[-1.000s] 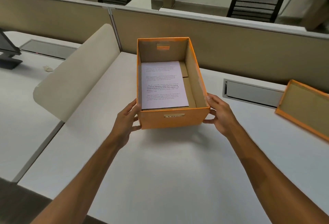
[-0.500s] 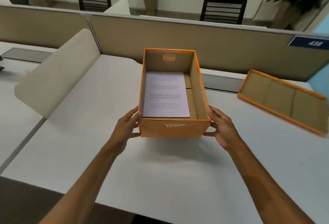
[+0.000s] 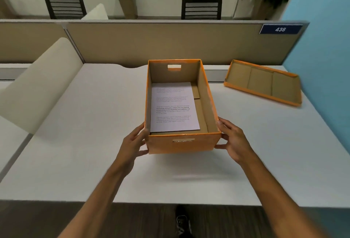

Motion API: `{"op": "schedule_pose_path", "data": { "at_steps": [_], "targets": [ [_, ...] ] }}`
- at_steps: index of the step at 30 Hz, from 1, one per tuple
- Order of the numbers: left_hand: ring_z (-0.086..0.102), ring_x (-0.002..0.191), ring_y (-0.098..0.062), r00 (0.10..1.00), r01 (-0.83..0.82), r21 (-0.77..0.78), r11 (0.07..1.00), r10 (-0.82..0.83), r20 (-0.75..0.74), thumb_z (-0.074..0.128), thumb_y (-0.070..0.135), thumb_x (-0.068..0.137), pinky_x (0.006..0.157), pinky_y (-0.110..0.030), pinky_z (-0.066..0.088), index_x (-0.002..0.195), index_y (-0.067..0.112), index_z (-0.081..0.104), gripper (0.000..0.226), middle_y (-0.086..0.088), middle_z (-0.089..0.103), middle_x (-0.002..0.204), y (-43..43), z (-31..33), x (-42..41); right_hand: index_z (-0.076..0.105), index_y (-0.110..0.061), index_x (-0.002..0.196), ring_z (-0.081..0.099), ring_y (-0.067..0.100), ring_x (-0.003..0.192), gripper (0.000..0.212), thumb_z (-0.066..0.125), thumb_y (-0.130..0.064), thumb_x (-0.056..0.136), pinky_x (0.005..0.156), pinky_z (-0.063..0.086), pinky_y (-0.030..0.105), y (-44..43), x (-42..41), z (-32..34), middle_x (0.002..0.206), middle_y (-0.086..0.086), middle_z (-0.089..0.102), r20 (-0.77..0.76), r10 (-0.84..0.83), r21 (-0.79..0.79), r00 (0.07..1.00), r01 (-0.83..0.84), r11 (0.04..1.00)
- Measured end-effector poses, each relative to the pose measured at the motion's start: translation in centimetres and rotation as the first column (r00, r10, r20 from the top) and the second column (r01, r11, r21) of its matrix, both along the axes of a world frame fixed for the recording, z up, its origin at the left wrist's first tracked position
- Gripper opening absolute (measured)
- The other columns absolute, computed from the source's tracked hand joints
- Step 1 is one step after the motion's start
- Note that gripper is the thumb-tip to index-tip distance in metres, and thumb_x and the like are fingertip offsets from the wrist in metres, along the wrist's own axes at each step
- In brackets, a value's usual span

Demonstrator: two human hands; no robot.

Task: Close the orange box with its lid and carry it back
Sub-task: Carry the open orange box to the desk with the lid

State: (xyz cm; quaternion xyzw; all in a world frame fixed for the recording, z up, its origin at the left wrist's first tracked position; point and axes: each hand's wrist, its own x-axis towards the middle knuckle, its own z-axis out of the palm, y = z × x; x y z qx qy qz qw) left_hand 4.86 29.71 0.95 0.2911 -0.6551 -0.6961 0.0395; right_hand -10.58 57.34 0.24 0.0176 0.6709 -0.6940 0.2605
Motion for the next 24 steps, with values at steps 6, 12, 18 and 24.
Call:
{"op": "schedule_pose_path", "data": {
  "at_steps": [6,12,18,24],
  "targets": [
    [0.057,0.119,-0.026,0.999,0.041,0.009,0.999,-0.041,0.019,0.053,0.052,0.093,0.078,-0.039,0.057,0.130,0.050,0.053,0.037,0.016,0.057,0.130,2.3,-1.4,3.0,0.060,-0.031,0.134,0.063,0.028,0.113,0.041,0.060,-0.042,0.094,0.088,0.052,0.065,2.9,4.8,-1.2,0.125,-0.003,0.068,0.013,-0.061,0.039,0.998,0.060,0.997],
    [0.051,0.129,-0.029,0.997,0.068,0.016,0.998,-0.069,0.036,0.052,0.056,0.091,0.095,-0.054,0.050,0.142,0.041,0.047,0.053,0.011,0.051,0.142,4.3,-2.9,5.1,0.059,-0.035,0.132,0.062,0.025,0.113,0.037,0.058,-0.042,0.095,0.086,0.053,0.061,5.1,8.1,-2.0,0.123,-0.009,0.066,0.031,-0.111,0.061,0.993,0.109,0.992],
    [0.049,0.133,-0.033,0.996,0.066,0.042,0.997,-0.069,0.053,0.054,0.055,0.088,0.099,-0.058,0.047,0.144,0.037,0.046,0.060,0.003,0.049,0.148,5.7,-3.7,6.1,0.057,-0.032,0.137,0.060,0.027,0.116,0.040,0.056,-0.039,0.098,0.088,0.052,0.061,6.8,9.5,-3.1,0.121,-0.008,0.066,0.063,-0.134,0.059,0.989,0.130,0.990],
    [0.047,0.135,-0.033,0.997,0.027,0.068,0.997,-0.031,0.065,0.055,0.050,0.092,0.101,-0.061,0.045,0.145,0.036,0.045,0.056,0.001,0.048,0.150,7.1,-4.2,6.4,0.055,-0.034,0.138,0.054,0.029,0.123,0.041,0.055,-0.040,0.097,0.095,0.046,0.066,7.7,9.7,-3.6,0.134,-0.006,0.058,0.084,-0.139,0.065,0.987,0.134,0.989]
  ]
}}
